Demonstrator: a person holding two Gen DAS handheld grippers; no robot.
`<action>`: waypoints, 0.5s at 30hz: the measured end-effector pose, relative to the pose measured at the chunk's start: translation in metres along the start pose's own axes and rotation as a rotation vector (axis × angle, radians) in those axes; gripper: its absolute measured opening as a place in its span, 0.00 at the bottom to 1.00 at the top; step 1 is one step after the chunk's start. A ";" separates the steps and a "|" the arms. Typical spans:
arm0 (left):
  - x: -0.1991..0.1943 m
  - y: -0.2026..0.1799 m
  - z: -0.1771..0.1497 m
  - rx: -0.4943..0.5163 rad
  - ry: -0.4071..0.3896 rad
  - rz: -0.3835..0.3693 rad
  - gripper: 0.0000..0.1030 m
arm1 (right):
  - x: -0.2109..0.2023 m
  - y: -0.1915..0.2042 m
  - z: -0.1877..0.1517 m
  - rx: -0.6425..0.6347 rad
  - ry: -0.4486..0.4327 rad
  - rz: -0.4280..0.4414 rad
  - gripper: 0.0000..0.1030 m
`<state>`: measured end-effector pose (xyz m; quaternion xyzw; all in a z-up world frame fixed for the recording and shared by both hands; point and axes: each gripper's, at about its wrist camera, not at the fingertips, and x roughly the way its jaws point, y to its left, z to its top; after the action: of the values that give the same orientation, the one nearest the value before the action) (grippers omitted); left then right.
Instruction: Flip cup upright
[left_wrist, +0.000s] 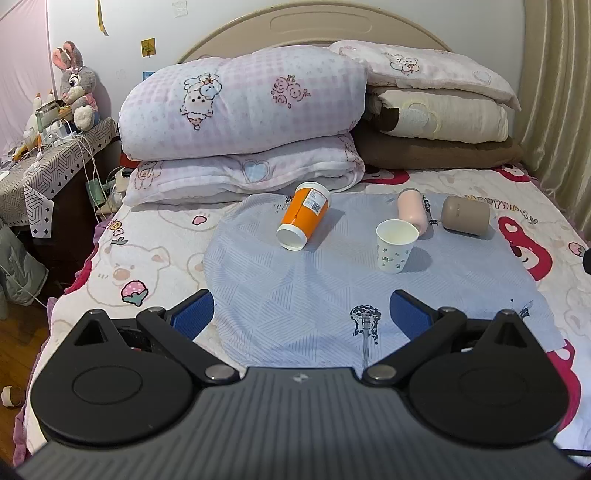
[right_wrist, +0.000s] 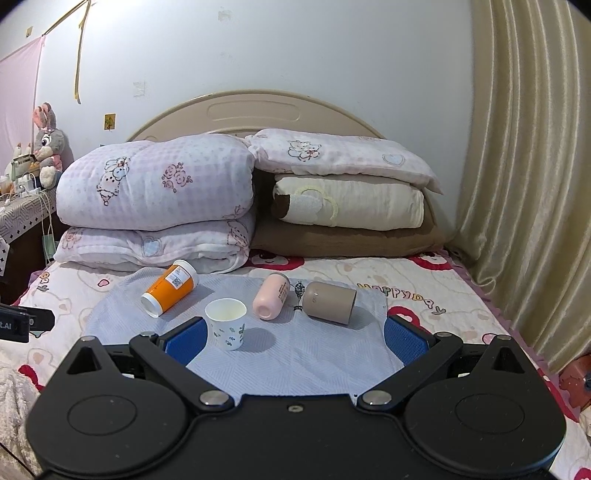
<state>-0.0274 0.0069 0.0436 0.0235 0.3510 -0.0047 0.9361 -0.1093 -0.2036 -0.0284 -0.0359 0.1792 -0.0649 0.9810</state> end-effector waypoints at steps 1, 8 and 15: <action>0.000 0.000 0.000 0.000 0.001 0.001 1.00 | 0.000 0.000 0.000 0.000 0.001 0.000 1.00; 0.001 0.002 -0.001 -0.002 0.002 0.001 1.00 | 0.000 -0.003 0.000 0.000 0.001 -0.004 1.00; 0.001 0.003 -0.003 -0.003 0.006 -0.001 1.00 | 0.000 -0.005 0.000 -0.003 0.002 -0.009 1.00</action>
<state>-0.0282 0.0098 0.0409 0.0220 0.3537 -0.0044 0.9351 -0.1100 -0.2090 -0.0282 -0.0380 0.1802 -0.0692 0.9805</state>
